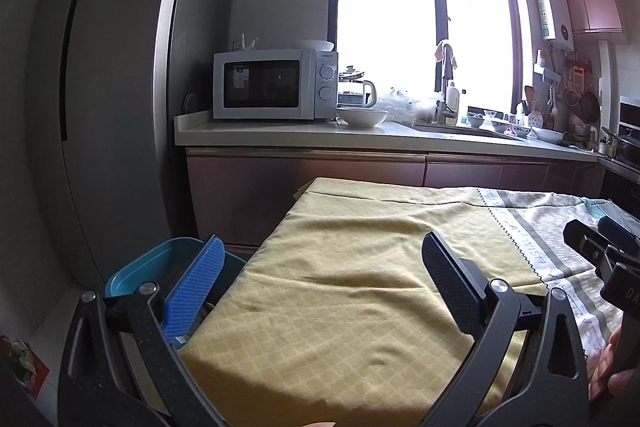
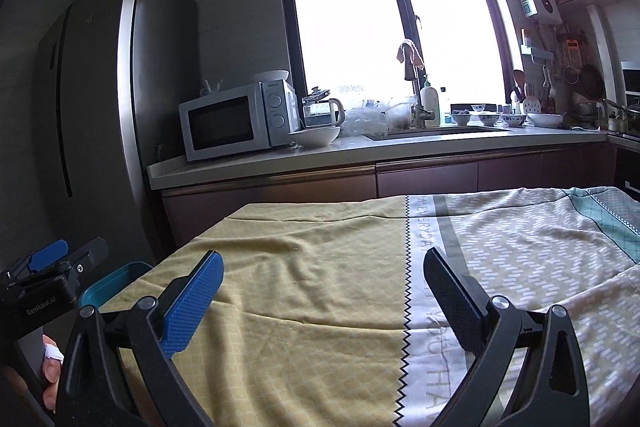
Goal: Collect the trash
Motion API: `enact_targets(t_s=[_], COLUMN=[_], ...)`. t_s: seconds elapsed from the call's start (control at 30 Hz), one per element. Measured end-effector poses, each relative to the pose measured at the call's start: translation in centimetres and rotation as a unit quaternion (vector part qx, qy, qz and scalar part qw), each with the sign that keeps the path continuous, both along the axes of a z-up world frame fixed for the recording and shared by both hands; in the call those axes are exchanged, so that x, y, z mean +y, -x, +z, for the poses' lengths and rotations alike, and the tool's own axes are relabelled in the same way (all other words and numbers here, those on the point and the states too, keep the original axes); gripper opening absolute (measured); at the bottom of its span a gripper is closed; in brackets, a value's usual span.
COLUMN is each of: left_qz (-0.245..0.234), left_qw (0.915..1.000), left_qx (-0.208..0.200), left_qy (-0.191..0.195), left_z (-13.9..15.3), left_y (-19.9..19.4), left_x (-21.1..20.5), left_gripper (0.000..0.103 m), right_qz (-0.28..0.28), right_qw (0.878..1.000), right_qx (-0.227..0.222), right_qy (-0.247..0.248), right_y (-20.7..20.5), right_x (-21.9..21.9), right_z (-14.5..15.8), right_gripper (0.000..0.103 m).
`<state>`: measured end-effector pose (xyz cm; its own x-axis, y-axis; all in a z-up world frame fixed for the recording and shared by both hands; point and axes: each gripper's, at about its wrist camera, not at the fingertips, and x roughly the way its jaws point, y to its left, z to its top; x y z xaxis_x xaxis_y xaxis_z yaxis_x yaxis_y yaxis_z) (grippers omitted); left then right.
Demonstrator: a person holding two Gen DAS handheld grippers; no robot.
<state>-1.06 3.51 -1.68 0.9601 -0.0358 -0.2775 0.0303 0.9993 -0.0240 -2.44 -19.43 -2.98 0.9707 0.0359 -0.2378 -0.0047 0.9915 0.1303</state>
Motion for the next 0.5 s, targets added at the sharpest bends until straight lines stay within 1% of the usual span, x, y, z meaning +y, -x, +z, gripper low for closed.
enact_targets(t_s=[0.1,0.5], left_qz=[0.0,-0.001], left_qw=[1.0,1.0], left_qx=[0.0,-0.002], left_qy=[-0.002,-0.005], left_z=[0.05,-0.15], left_y=[-0.11,-0.25], left_x=[-0.06,-0.21], left_gripper=[0.097,0.097], right_qz=[-0.002,0.001], right_qw=[1.0,1.0], right_qx=[-0.005,0.003], right_qy=[0.001,0.006], right_y=[0.2,0.17], right_x=[-0.14,-0.01], right_z=[0.09,-0.07], right_gripper=[0.097,0.097])
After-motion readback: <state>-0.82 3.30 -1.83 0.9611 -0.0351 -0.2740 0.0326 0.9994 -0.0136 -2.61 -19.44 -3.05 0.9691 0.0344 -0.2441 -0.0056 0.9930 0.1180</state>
